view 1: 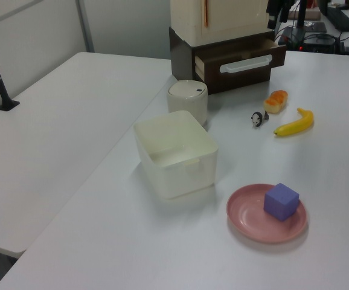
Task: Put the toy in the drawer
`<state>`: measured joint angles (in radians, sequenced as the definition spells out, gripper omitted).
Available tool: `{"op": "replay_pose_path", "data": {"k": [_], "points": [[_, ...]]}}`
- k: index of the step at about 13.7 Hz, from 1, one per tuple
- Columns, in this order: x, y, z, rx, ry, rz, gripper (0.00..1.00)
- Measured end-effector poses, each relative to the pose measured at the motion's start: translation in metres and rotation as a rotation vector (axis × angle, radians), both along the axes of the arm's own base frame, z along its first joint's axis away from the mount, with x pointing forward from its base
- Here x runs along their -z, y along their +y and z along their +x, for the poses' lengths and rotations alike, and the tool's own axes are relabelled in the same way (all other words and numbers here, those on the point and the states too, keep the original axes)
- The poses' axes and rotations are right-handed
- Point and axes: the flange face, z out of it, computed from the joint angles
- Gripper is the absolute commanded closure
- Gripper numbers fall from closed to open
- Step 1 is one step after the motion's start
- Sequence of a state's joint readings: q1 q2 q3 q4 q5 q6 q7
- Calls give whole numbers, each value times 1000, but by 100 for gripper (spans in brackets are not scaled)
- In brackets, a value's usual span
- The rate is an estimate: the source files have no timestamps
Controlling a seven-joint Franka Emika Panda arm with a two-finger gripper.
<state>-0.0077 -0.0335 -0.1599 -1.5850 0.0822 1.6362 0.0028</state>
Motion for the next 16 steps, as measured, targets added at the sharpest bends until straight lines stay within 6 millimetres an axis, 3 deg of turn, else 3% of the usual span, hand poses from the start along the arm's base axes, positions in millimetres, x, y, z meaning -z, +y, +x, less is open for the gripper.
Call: {"op": "replay_pose_path", "data": {"k": [16], "points": [[-7,0,-1,1,-13,-4,0]]}}
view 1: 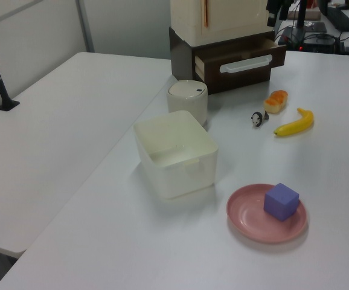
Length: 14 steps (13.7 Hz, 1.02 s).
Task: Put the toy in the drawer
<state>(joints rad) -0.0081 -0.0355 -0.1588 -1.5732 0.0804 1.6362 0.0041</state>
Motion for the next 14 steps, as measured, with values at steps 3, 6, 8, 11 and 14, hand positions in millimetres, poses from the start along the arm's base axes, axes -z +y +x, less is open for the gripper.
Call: {"op": "replay_pose_path", "data": {"k": [3,6,8,11,14], "points": [[2,5,-1,-19,21,-28,0],[4,24,-1,-56,43,-45,0],[4,26,-1,-59,44,-46,0],[5,25,-2,-59,53,-45,0],[7,25,-4,-76,72,-44,0]]}}
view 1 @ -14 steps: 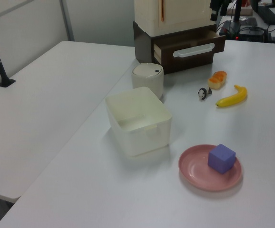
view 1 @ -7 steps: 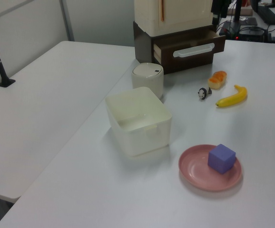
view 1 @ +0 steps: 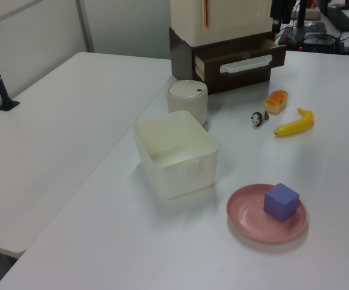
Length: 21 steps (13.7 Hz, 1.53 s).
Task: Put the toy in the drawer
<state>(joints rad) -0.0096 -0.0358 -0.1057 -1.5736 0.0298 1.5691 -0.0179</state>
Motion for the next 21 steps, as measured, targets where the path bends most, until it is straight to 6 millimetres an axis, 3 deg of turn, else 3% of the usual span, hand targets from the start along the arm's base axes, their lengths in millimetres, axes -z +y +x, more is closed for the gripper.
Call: {"op": "replay_pose_path", "data": {"k": [4,10,12,15,19,21], "points": [[0,-11,-1,-79,-2,-4,0],[1,-12,-2,-101,4,-6,0],[8,-13,-4,-200,35,-41,0],[31,-14,-5,-371,109,-73,0],[89,-23,10,-562,269,-148,0],[127,-14,26,-645,373,-210,0]]}}
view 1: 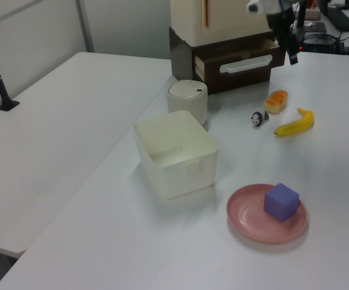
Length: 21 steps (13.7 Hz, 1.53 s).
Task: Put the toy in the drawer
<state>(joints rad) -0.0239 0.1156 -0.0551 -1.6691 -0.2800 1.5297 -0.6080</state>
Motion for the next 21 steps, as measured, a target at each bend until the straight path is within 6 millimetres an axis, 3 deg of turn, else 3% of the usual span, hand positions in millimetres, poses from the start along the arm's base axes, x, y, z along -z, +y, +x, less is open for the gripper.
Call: {"op": "replay_pose_path", "data": {"k": [4,10,13,15,18,21], "points": [[69,24,16,-240,190,-151,0],[112,26,30,-382,290,-224,0],[150,40,37,-441,349,-250,0],[165,42,45,-391,309,-269,0],[180,52,66,-283,112,-298,0],[191,58,77,-274,25,-285,0]]}}
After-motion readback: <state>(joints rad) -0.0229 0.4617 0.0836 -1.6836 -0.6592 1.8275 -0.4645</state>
